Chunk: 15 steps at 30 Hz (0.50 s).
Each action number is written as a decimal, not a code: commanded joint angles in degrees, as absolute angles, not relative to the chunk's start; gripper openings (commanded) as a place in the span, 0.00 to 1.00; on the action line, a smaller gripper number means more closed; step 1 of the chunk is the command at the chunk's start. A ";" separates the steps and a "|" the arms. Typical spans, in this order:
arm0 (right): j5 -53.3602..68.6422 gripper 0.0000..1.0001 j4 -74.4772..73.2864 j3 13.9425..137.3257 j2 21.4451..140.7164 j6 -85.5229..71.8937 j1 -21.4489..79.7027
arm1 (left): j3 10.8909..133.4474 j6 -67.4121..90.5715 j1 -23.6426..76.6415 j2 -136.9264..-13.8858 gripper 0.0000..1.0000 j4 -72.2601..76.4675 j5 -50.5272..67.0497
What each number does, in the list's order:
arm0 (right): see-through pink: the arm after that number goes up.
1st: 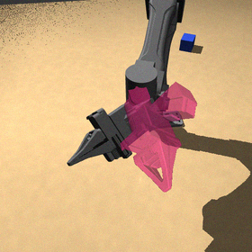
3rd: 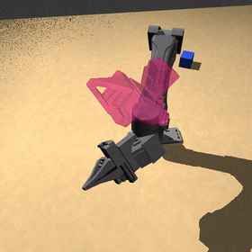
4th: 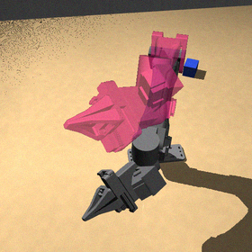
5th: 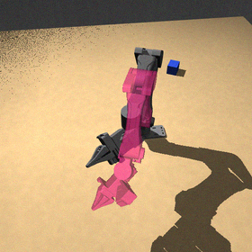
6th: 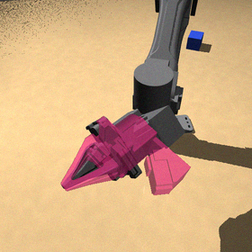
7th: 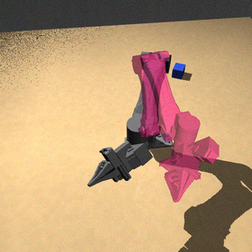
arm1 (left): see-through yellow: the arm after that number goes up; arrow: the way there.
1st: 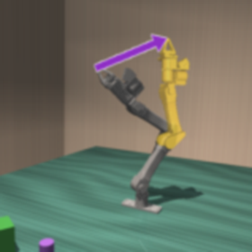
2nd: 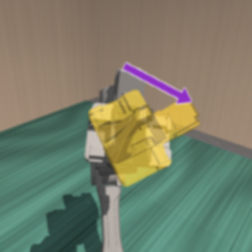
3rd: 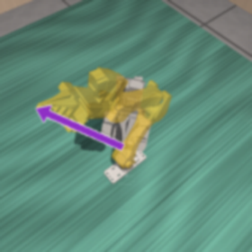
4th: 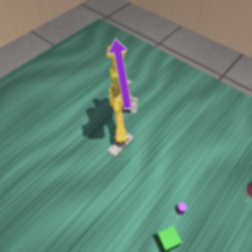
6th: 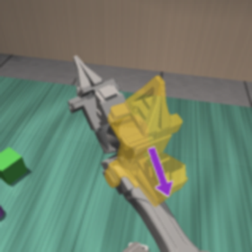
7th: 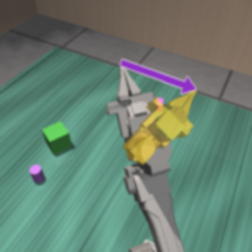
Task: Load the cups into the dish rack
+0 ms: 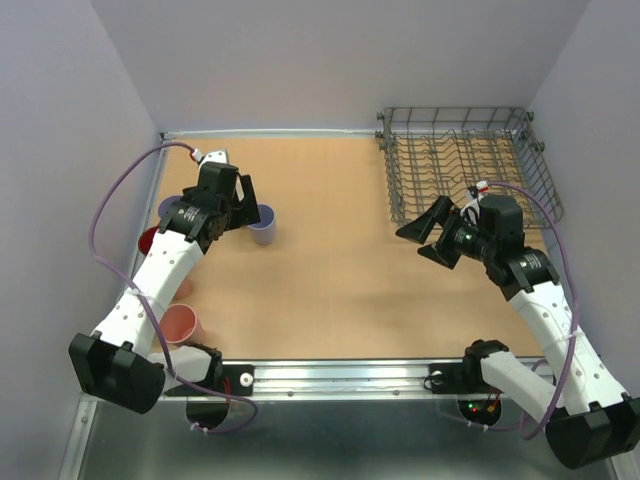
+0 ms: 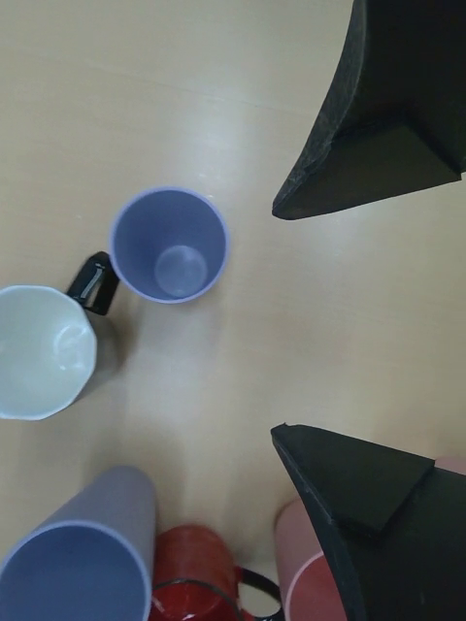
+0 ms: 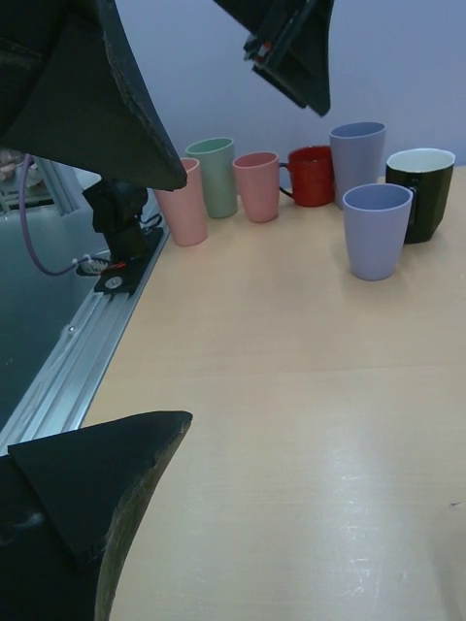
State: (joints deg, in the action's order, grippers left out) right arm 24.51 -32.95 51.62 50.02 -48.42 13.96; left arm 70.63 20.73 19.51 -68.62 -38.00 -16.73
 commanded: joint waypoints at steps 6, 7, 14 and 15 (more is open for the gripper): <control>26.71 1.00 -30.85 51.77 51.24 -47.20 14.33 | 64.52 21.80 17.49 -71.27 0.95 -28.48 -11.78; 26.89 1.00 -30.85 52.03 51.41 -46.94 14.41 | 64.16 21.80 17.49 -71.98 0.94 -28.13 -11.78; 26.81 1.00 -31.11 53.70 51.85 -45.27 14.41 | 58.98 19.95 16.00 -75.93 0.90 -21.45 -10.99; 26.72 1.00 -31.11 54.05 52.03 -45.18 14.33 | 58.80 19.86 15.56 -76.46 0.88 -21.10 -11.25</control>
State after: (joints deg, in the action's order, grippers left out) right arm 25.98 -32.97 51.66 52.16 -46.92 13.96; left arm 59.83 20.88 16.78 -76.25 -25.80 -11.55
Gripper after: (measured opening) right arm 0.998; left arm 0.908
